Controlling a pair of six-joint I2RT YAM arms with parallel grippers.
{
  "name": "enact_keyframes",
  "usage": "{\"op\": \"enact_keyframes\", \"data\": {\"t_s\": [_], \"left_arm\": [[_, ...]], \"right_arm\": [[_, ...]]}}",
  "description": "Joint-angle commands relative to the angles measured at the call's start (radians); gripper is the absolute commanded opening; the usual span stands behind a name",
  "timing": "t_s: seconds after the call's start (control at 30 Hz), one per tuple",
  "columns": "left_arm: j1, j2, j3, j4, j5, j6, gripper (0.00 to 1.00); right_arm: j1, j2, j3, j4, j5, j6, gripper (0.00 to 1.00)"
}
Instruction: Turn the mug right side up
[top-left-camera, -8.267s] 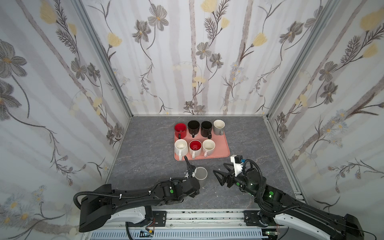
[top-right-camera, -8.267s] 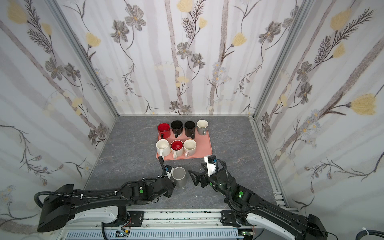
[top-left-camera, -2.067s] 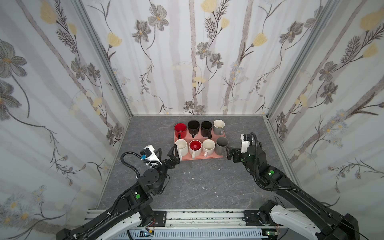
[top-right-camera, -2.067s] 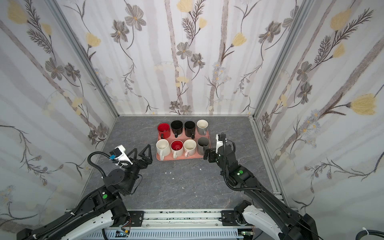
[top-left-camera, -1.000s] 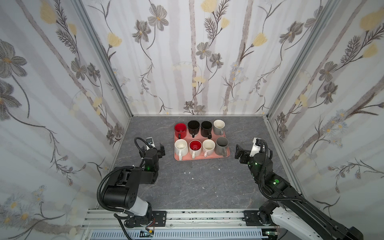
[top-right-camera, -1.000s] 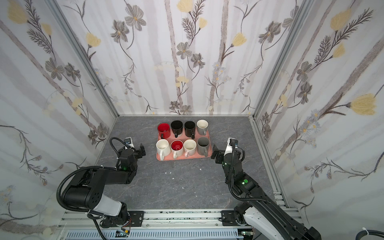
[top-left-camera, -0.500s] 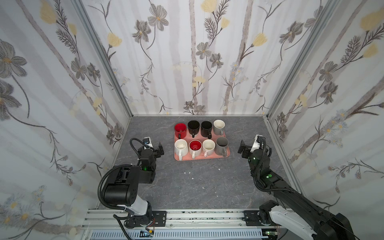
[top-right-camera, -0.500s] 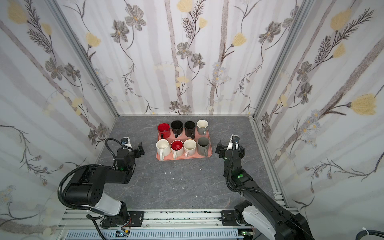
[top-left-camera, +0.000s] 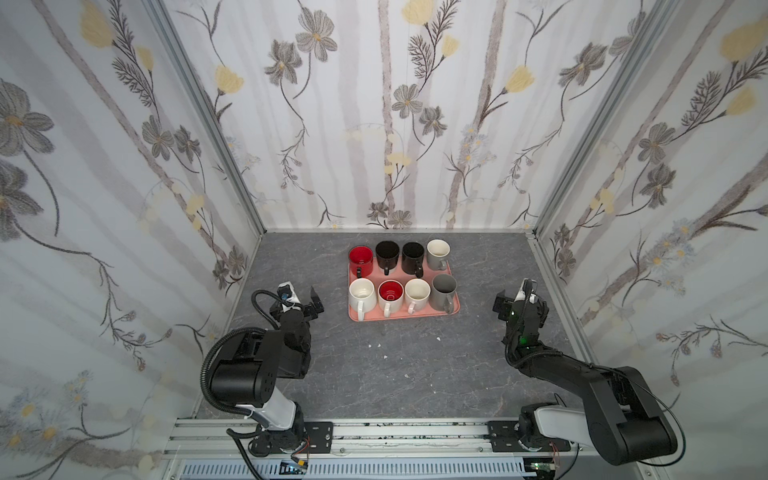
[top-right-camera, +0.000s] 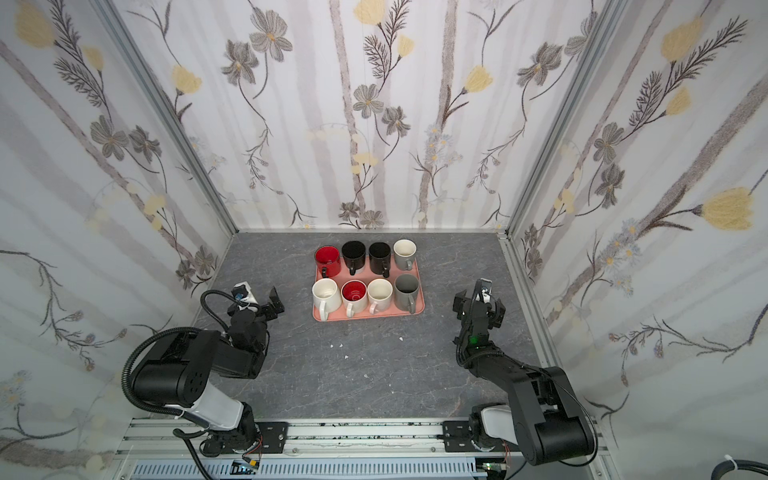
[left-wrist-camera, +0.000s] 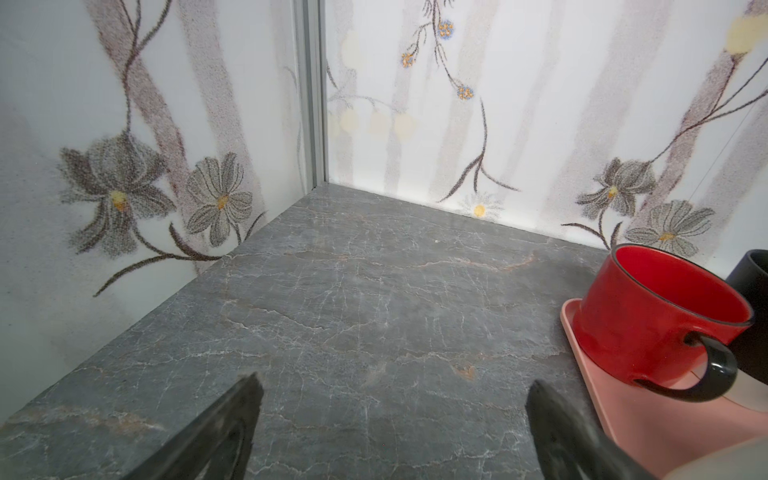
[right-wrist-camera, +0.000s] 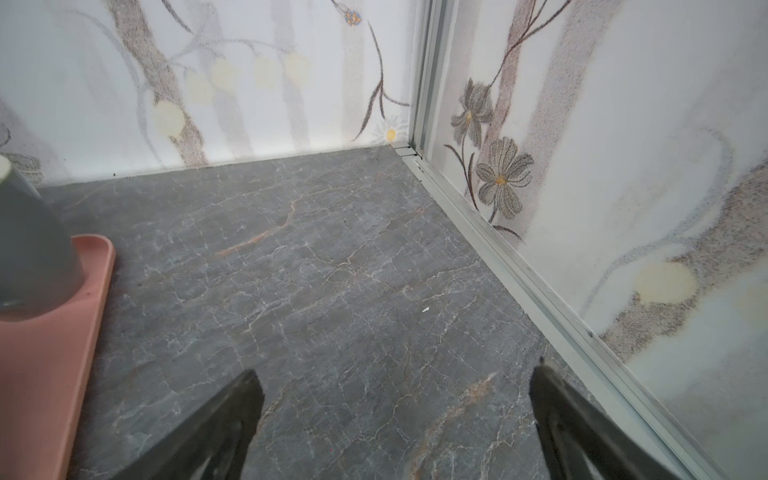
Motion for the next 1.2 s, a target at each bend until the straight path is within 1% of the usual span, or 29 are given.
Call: {"op": "enact_keyframes", "data": {"t_s": [0.0, 0.07, 0.13, 0.17, 0.2, 0.23, 0.27, 0.3, 0.37, 0.43, 0.47, 0.53, 1.17], "left_arm": [[0.0, 0.004, 0.001, 0.055, -0.017, -0.003, 1.0], [0.0, -0.001, 0.003, 0.043, -0.017, -0.006, 1.0], [0.0, -0.002, 0.002, 0.042, -0.016, -0.005, 1.0], [0.001, 0.0, 0.002, 0.047, -0.016, -0.005, 1.0], [0.0, 0.001, 0.002, 0.047, -0.017, -0.003, 1.0], [0.001, -0.001, 0.002, 0.044, -0.016, -0.005, 1.0], [0.0, 0.0, 0.002, 0.047, -0.016, -0.004, 1.0], [0.0, -0.001, 0.002, 0.045, -0.016, -0.006, 1.0], [0.0, 0.0, 0.002, 0.046, -0.016, -0.006, 1.0], [0.0, -0.001, 0.002, 0.046, -0.016, -0.005, 1.0], [-0.001, -0.001, 0.002, 0.046, -0.016, -0.006, 1.0], [0.0, -0.001, 0.002, 0.047, -0.016, -0.005, 1.0], [0.0, 0.001, 0.004, 0.043, -0.016, -0.004, 1.0]], "right_arm": [[-0.016, 0.063, -0.027, 0.258, -0.08, -0.061, 1.0], [-0.023, 0.091, -0.032, 0.293, -0.112, -0.075, 1.0], [-0.04, 0.151, -0.064, 0.433, -0.125, -0.072, 1.0], [-0.052, 0.149, -0.066, 0.423, -0.146, -0.057, 1.0], [-0.074, 0.133, -0.053, 0.359, -0.185, -0.033, 1.0], [-0.095, 0.145, -0.058, 0.374, -0.227, -0.024, 1.0], [-0.116, 0.179, -0.09, 0.467, -0.271, -0.019, 1.0], [-0.118, 0.204, -0.12, 0.574, -0.271, -0.022, 1.0], [-0.118, 0.163, -0.102, 0.457, -0.231, 0.001, 1.0], [-0.115, 0.187, -0.117, 0.54, -0.227, -0.011, 1.0], [-0.116, 0.19, -0.121, 0.552, -0.228, -0.009, 1.0], [-0.115, 0.178, -0.112, 0.507, -0.224, -0.007, 0.99], [-0.113, 0.183, -0.113, 0.522, -0.224, -0.01, 1.0]]}}
